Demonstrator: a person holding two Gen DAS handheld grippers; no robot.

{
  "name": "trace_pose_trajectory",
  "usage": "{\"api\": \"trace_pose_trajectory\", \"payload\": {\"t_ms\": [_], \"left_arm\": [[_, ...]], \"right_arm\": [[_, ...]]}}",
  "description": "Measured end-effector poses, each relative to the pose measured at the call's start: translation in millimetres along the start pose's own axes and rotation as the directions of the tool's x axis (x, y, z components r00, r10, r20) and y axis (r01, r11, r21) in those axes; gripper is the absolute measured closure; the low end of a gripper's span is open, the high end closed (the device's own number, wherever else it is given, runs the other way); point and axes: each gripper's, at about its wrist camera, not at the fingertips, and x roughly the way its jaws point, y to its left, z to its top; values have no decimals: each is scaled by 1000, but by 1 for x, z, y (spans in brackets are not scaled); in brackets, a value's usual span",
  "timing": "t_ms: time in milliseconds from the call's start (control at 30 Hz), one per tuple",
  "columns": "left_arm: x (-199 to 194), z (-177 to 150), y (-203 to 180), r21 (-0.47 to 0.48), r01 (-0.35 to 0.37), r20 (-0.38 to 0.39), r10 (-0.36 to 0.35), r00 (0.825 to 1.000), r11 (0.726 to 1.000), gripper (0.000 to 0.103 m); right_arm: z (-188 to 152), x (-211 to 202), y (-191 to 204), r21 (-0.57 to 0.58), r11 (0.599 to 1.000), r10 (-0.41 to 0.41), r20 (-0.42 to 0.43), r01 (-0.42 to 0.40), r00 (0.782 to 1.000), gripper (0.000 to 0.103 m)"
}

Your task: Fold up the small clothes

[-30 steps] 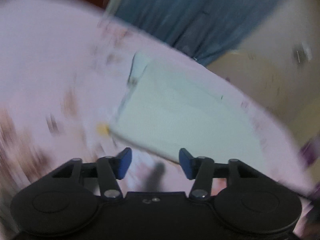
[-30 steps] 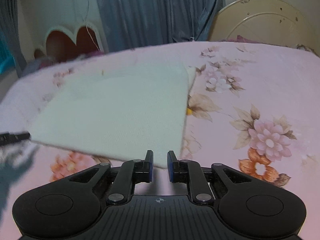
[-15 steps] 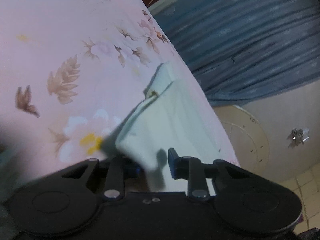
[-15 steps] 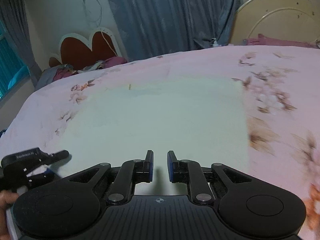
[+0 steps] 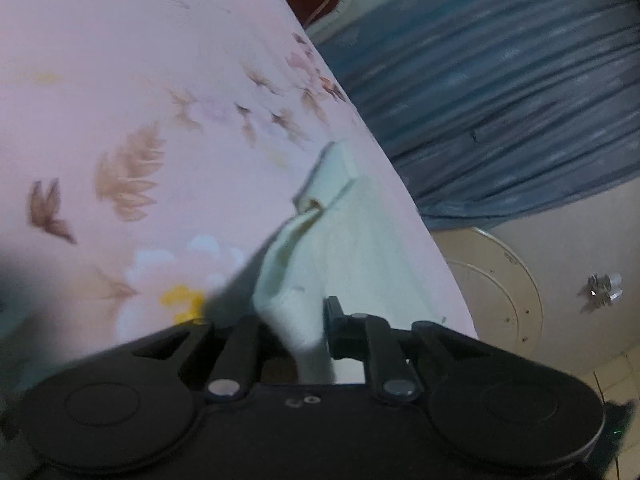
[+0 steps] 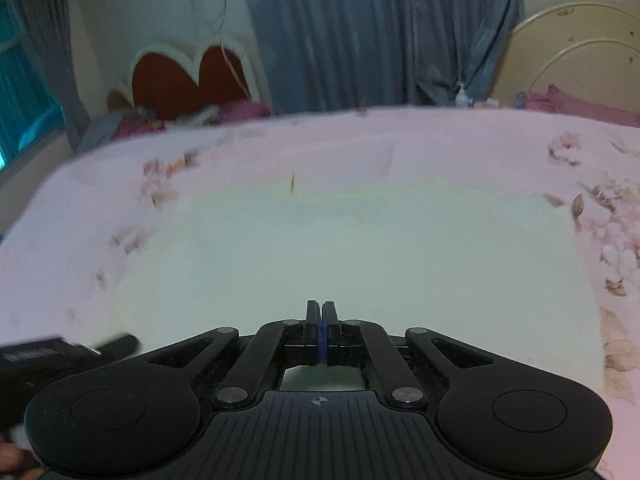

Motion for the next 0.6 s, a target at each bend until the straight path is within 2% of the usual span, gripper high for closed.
{"api": "trace_pose_trajectory", "payload": {"t_ms": [200, 233, 267, 367, 400, 500, 600], "left_arm": [[6, 8, -2, -22, -1, 0, 1, 1000, 1000, 86], [8, 9, -3, -22, -4, 3, 4, 1000, 1000, 86], [9, 11, -5, -12, -4, 0, 4, 1000, 1000, 94], [14, 16, -16, 42, -33, -28, 35, 999, 999, 96], [13, 17, -23, 69, -27, -26, 29, 999, 997, 96], [7, 14, -63, 239, 12, -29, -5, 1000, 971, 96], [6, 3, -108, 385, 65, -61, -45, 997, 920, 96]], "right_arm": [[-3, -3, -1, 14, 1000, 16, 37, -17, 999, 103], [-5, 2, -2, 16, 1000, 13, 14, -14, 1000, 103], [-6, 6, -4, 22, 1000, 17, 6, -17, 1000, 103], [-6, 5, -3, 15, 1000, 20, 9, -20, 1000, 103], [-5, 5, -5, 20, 999, 27, 11, -28, 1000, 103], [-4, 3, -15, 58, 996, 64, 11, -65, 998, 103], [-1, -8, -28, 118, 987, 104, 45, -109, 994, 103]]}}
